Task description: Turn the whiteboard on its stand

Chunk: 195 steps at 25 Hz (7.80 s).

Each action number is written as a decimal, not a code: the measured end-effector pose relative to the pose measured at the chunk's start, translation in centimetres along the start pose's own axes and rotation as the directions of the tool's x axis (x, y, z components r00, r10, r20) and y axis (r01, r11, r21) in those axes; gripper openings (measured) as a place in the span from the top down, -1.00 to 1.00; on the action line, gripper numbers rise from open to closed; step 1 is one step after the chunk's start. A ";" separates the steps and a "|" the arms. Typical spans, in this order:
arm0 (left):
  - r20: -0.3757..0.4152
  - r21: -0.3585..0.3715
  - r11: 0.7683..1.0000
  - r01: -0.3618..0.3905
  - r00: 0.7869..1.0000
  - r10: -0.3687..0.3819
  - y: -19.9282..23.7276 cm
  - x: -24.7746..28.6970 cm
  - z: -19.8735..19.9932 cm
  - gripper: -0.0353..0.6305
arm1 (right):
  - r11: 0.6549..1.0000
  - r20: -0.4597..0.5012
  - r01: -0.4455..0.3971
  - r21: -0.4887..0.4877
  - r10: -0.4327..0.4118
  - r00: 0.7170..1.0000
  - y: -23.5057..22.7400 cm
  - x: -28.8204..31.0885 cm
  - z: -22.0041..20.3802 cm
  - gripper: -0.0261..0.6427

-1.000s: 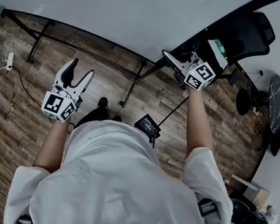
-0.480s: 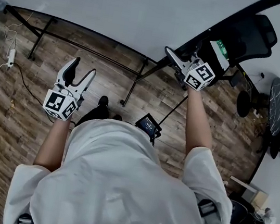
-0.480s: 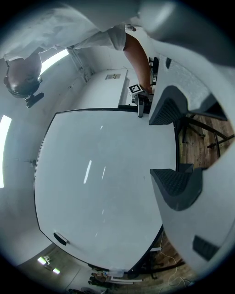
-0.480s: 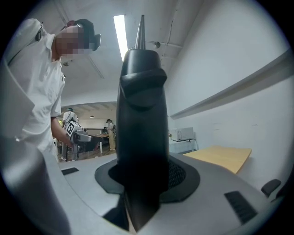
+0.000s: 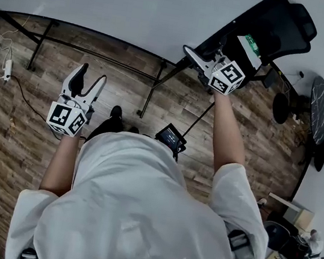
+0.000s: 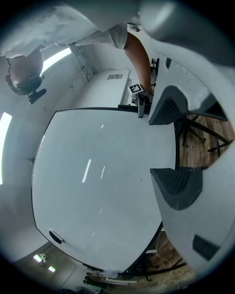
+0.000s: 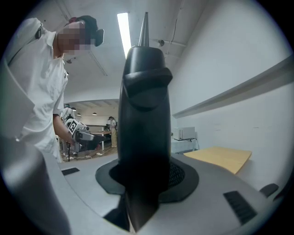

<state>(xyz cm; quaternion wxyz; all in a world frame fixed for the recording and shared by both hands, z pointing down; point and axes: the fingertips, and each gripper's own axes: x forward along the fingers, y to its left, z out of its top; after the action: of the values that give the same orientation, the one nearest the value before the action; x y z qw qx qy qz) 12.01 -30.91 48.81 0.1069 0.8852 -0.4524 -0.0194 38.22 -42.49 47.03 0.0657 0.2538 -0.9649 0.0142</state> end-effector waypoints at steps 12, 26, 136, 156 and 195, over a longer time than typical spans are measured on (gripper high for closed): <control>0.005 0.009 1.000 0.005 1.000 -0.005 -3.2 1.1 -0.2 0.04 | 1.000 -0.007 -0.001 -0.002 0.001 1.000 -0.1 -3.2 -0.5 0.51; -0.001 0.090 0.995 0.040 0.999 -0.040 -7.5 1.5 -0.2 0.08 | 1.000 -0.007 0.002 -0.005 -0.002 1.000 0.6 -6.2 -0.7 0.51; -0.046 0.065 0.962 0.265 0.964 -0.262 -33.3 6.2 -4.6 0.08 | 0.998 -0.013 0.055 0.006 -0.055 0.998 2.7 -35.6 -3.8 0.48; -0.043 0.063 0.957 0.283 0.959 -0.281 -35.0 5.3 -5.2 0.08 | 0.997 -0.021 0.076 0.020 -0.075 0.997 3.4 -41.1 -4.7 0.46; -0.049 0.064 0.878 0.474 0.880 -0.472 -30.9 6.7 -2.4 0.08 | 0.539 0.137 0.839 0.070 -0.839 0.527 14.2 -47.5 1.6 0.75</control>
<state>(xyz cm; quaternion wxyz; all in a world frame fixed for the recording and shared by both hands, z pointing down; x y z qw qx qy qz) 40.94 -18.35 45.19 0.0734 0.9723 -0.2213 -0.0142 72.03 -7.09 39.16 -0.0099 0.6860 -0.7263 -0.0409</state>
